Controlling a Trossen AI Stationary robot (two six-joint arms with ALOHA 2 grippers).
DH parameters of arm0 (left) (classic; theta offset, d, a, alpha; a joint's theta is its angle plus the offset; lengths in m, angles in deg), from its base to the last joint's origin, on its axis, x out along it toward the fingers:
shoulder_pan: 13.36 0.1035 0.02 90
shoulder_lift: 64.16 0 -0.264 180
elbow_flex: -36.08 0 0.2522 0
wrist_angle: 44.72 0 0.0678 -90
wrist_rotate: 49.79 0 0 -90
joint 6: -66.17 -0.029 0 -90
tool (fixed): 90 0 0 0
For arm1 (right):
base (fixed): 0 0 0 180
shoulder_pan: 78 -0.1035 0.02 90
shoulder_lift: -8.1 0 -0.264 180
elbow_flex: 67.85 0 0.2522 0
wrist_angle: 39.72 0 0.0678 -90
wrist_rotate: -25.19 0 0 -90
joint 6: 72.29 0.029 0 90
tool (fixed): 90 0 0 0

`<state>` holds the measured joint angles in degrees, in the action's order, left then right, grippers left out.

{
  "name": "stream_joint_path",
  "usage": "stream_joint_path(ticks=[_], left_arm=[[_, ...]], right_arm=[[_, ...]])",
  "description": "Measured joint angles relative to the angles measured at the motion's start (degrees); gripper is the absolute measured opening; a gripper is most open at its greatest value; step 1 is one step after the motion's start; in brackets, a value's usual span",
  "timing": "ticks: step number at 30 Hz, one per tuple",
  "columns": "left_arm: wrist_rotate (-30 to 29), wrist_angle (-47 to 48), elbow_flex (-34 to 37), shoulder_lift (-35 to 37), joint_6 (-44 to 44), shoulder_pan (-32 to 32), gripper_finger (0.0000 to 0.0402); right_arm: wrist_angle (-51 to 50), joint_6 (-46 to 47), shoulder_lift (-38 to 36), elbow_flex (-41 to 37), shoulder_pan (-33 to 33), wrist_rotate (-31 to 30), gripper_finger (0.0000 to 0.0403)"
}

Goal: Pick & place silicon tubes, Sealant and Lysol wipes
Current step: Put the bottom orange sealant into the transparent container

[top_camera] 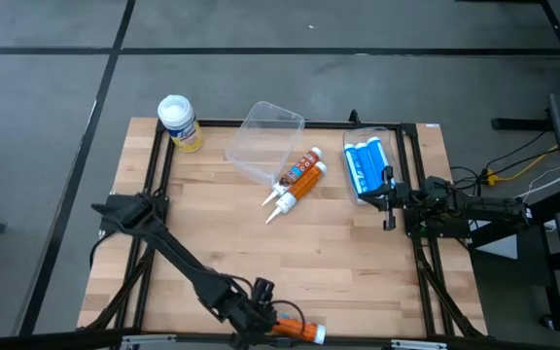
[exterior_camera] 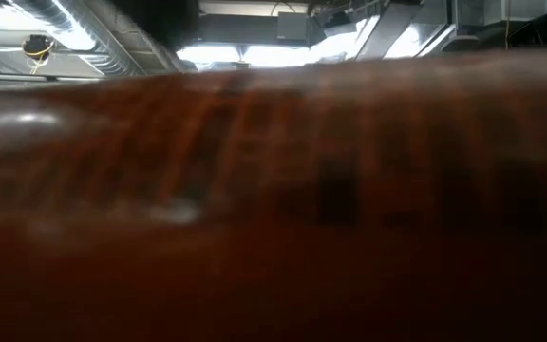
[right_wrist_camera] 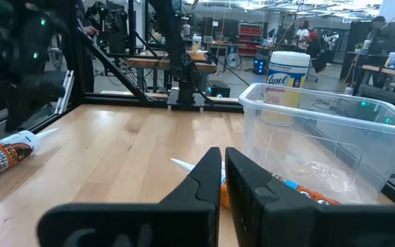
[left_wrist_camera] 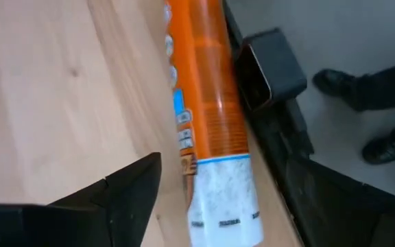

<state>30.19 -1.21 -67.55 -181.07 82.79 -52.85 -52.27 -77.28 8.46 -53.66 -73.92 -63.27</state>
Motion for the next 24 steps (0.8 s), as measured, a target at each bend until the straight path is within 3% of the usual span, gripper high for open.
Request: stream_joint_path(ticks=[17,24], left_arm=[[2.05,-1.31,-0.10,-8.84,0.38,2.49,0.0302],[2.95,0.09,-0.20,-8.83,3.61,4.16,0.0223]], right_arm=[[-0.02,0.00,0.00,0.00,0.01,0.00,0.0025],[-0.02,0.00,0.00,0.00,0.01,0.00,0.0025]])
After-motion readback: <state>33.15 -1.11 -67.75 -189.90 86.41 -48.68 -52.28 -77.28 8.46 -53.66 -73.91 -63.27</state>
